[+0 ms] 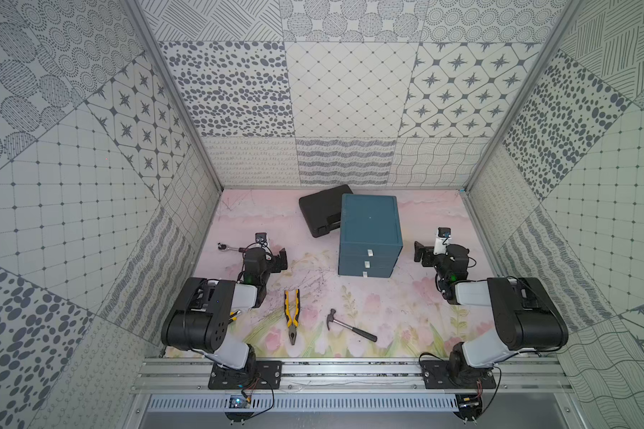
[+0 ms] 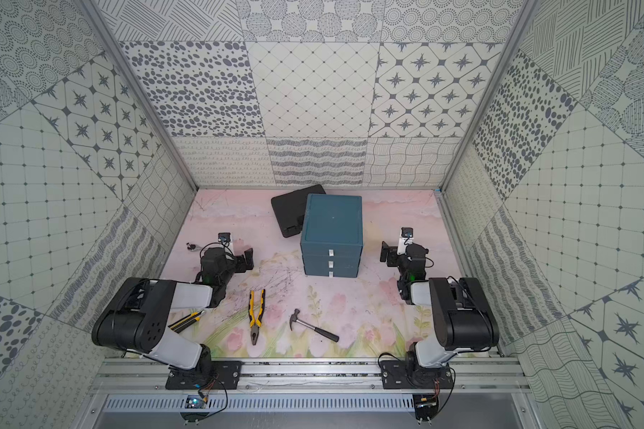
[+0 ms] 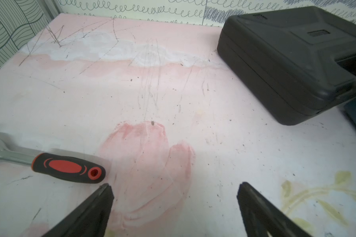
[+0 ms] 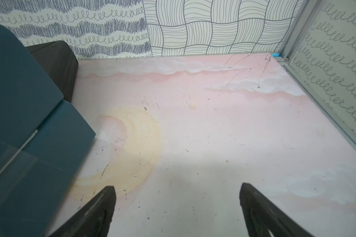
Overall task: Take the cookies out of the drawer
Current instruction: Adjust the storage box at the center of the board.
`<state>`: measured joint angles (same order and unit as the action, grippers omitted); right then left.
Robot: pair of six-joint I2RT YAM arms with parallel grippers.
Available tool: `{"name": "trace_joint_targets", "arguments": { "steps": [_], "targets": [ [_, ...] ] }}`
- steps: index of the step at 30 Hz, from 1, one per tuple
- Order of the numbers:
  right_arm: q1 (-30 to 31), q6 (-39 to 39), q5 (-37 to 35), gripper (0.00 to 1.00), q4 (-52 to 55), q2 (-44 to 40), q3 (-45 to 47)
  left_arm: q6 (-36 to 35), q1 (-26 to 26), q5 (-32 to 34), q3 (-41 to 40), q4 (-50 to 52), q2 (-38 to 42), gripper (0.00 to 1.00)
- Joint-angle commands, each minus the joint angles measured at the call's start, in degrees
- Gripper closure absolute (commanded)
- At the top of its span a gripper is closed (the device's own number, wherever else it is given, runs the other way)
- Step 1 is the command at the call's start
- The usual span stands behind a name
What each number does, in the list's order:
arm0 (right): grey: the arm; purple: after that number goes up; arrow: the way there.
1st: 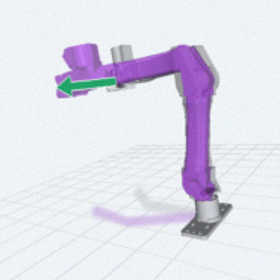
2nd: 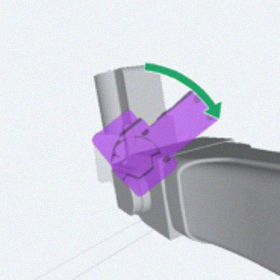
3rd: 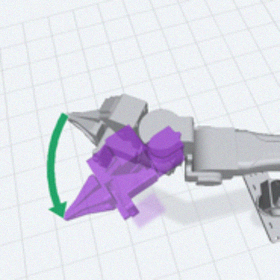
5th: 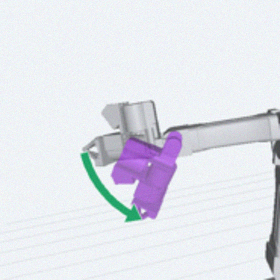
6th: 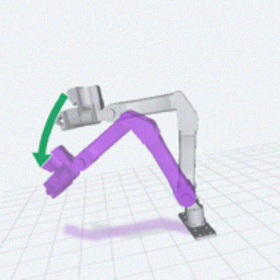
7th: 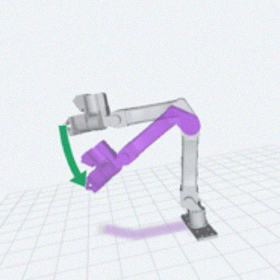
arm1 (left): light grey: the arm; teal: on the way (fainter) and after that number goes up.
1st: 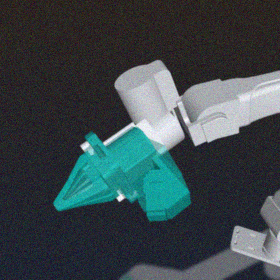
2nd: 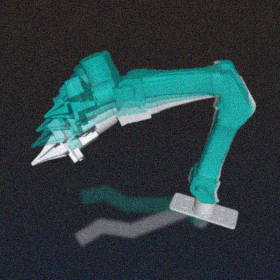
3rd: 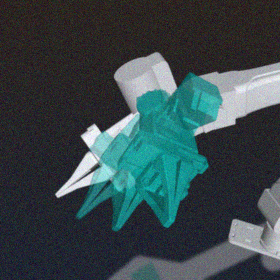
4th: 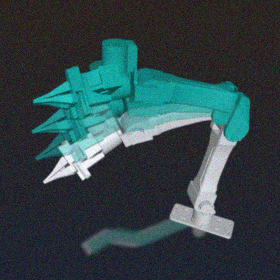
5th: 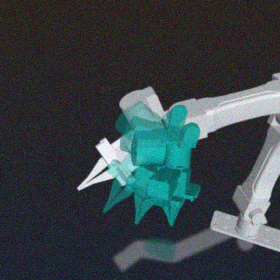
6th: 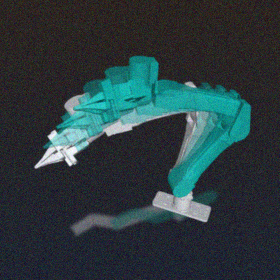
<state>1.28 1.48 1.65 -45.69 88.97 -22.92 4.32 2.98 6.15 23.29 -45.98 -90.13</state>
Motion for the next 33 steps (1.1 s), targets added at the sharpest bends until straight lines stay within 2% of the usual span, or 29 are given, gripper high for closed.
{"name": "trace_joint_targets", "arguments": {
  "steps": [1,14,16,20,22,24,25,27,29,33],
  "targets": [
    [0.2,-0.4,-0.3,0.01,-1.5,0.2,-1.1,-1.1,-0.2,-1.2,0.3,-2.4,0.1,0.02],
    [0.3,-0.4,-0.4,0.01,-1.5,0.2,-1.0,-0.8,-0.7,-2.6,0.4,-2.1,0.1,0.02],
    [0.5,-0.2,-0.9,0.01,-2.4,-2.7,0.0,-1.3,-0.8,-2.5,1.0,-0.1,2.0,0.03],
    [0.8,1.5,-2.0,0.01,12.3,-20.4,-0.3,-0.7,-0.7,-2.8,7.3,18.2,11.9,0.02],
    [0.9,8.2,-4.5,0.01,18.6,-29.1,-0.6,-0.6,-0.7,-3.3,9.5,22.8,16.3,0.02],
    [0.5,21.6,-9.5,0.01,34.6,-37.4,-3.5,0.7,-0.7,-4.3,11.3,26.4,20.5,0.02],
    [-0.1,25.1,-9.1,0.01,41.2,-40.2,-5.0,1.9,-0.8,-5.0,12.2,28.6,22.1,0.02],
    [-0.6,29.6,-3.6,0.01,47.5,-44.5,-5.4,5.5,-0.6,-6.6,14.4,34.3,25.8,0.02],
    [-0.6,34.4,1.1,0.02,53.2,-47.1,-6.7,11.9,-0.6,-8.3,17.3,41.7,29.2,0.06],
    [-0.6,39.7,13.6,0.08,64.2,-47.9,-12.8,21.7,1.2,-15.4,21.7,52.0,34.2,0.11]
  ]
}}
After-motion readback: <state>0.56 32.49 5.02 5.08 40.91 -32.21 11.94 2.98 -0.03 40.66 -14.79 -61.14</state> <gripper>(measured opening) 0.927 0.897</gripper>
